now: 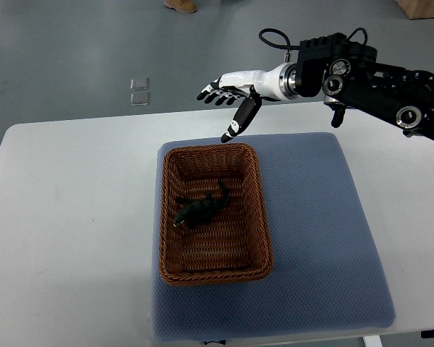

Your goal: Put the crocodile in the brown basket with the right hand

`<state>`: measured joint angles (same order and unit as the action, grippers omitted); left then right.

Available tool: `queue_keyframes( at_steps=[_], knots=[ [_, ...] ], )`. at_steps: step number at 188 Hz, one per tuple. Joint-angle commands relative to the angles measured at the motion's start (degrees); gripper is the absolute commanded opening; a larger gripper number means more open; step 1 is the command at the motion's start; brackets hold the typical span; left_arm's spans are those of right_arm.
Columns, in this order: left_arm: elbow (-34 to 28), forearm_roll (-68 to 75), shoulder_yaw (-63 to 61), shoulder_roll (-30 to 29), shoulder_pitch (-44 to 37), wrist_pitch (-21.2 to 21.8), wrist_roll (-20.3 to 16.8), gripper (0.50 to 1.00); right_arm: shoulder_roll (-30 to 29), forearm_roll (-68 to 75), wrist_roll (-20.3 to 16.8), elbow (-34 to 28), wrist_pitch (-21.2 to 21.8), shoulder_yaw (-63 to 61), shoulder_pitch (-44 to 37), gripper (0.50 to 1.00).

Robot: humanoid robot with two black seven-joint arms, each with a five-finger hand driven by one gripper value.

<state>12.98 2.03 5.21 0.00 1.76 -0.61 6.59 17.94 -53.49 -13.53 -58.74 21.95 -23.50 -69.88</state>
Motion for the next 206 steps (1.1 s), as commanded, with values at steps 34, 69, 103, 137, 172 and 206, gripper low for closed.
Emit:
queue_keyframes(
  at_steps=[34, 69, 103, 137, 172, 206],
  knots=[
    [0.0, 0.1, -0.1, 0.0, 0.0, 0.4, 0.0, 1.000, -2.8, 13.0, 7.3, 0.9, -3.4, -27.7, 19.5, 0.905],
    [0.1, 0.1, -0.2, 0.0, 0.0, 0.5, 0.0, 1.000, -8.4, 23.6, 16.1, 4.0, -8.9, -38.2, 28.1, 0.905],
    [0.0, 0.0, -0.2, 0.0, 0.0, 0.6, 0.0, 1.000, -11.6, 33.8, 22.9, 10.2, -9.3, -41.6, 30.9, 0.915],
    [0.0, 0.0, -0.2, 0.0, 0.0, 0.6, 0.0, 1.000, -11.9, 41.5, 23.1, 11.5, -8.6, -41.6, 32.3, 0.928],
    [0.1, 0.0, -0.2, 0.0, 0.0, 0.6, 0.0, 1.000, -12.8, 47.2, 23.1, 11.5, -8.5, -41.5, 33.6, 0.928],
    [0.1, 0.1, -0.3, 0.0, 0.0, 0.6, 0.0, 1.000, -12.8, 47.3, 23.2, 11.5, -8.6, -41.5, 34.6, 0.928]
  ],
)
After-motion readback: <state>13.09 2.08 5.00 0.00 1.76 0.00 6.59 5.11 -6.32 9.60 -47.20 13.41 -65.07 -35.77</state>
